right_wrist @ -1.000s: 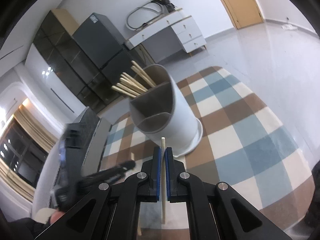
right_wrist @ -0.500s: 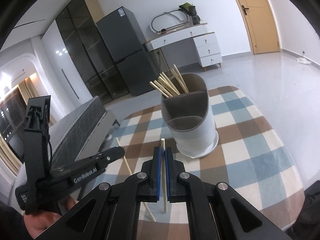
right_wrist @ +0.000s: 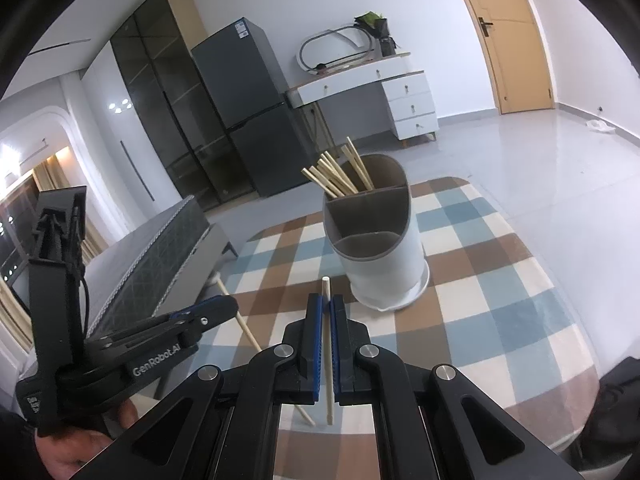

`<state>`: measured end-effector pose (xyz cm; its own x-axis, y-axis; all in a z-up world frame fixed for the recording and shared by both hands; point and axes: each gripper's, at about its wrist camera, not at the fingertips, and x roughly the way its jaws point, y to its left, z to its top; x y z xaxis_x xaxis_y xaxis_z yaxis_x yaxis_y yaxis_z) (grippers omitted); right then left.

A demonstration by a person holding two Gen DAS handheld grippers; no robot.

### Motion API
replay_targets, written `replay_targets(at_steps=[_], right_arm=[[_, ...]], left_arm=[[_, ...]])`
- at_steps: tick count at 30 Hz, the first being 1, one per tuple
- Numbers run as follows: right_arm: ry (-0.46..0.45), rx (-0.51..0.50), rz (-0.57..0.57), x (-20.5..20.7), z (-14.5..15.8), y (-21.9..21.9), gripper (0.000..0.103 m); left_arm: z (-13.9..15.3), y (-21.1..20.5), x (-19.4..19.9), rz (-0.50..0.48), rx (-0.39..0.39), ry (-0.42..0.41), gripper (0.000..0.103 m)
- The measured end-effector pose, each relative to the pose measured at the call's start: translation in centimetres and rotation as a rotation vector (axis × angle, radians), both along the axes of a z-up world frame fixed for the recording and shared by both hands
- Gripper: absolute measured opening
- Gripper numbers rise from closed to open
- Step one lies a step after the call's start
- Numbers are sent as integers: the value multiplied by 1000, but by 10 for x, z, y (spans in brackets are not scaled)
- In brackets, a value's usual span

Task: Organize utensils
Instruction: 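Carry both held chopsticks up over the white holder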

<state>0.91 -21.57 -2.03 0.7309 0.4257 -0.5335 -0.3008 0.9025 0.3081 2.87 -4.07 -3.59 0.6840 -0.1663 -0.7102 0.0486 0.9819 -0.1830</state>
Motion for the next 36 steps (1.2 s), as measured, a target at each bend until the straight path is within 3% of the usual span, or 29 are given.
replay_targets(at_steps=[16, 25, 36], right_arm=[[-52, 55, -40, 6, 25, -26, 3], [-195, -4, -15, 26, 89, -36, 3], [-306, -60, 19, 86, 154, -33, 3]], left_arm=[[60, -14, 8, -92, -16, -48, 1], [105, -27, 40, -104, -48, -101, 0], [147, -26, 100, -93, -99, -185, 0]])
